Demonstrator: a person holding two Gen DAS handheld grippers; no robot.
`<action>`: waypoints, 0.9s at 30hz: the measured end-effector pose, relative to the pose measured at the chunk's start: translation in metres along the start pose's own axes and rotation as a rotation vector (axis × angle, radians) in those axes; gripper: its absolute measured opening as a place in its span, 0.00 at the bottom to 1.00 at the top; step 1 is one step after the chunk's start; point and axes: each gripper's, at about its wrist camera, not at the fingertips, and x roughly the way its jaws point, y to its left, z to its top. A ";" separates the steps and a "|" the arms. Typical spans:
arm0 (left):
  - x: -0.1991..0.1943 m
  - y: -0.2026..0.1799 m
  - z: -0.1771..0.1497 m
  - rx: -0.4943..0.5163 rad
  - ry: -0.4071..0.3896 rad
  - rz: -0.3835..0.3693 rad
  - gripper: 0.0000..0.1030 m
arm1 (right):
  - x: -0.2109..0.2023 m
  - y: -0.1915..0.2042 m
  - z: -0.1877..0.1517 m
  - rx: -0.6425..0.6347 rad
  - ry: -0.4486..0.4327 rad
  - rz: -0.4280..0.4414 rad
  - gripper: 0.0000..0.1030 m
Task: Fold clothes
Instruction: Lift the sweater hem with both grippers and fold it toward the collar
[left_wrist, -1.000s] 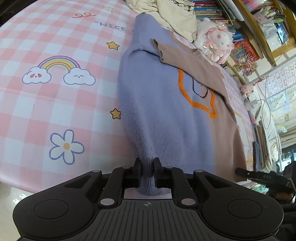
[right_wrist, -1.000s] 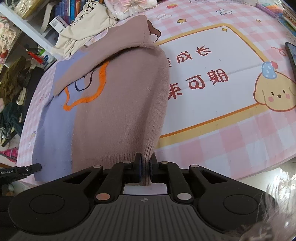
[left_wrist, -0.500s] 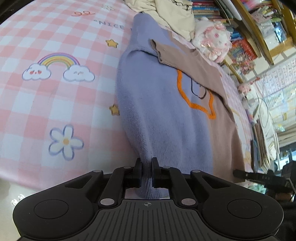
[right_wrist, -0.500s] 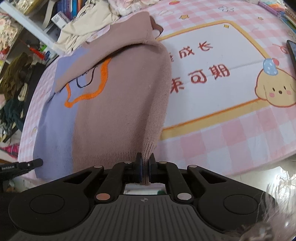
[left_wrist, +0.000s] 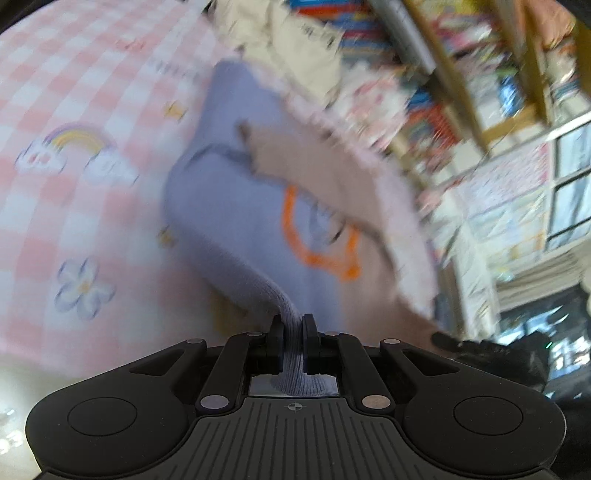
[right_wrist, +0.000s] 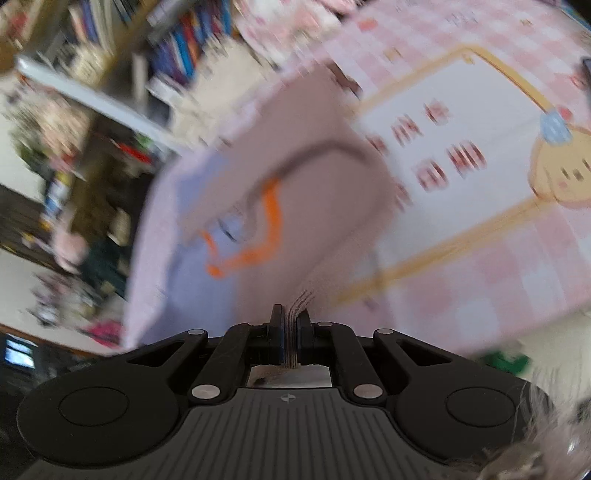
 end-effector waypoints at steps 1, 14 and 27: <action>-0.002 -0.002 0.006 -0.006 -0.031 -0.025 0.07 | -0.002 0.003 0.006 0.007 -0.024 0.029 0.06; -0.022 -0.004 0.101 -0.082 -0.397 -0.151 0.07 | 0.008 0.017 0.109 0.188 -0.368 0.252 0.06; 0.021 0.019 0.163 -0.026 -0.425 0.055 0.01 | 0.085 0.015 0.167 0.139 -0.340 0.064 0.06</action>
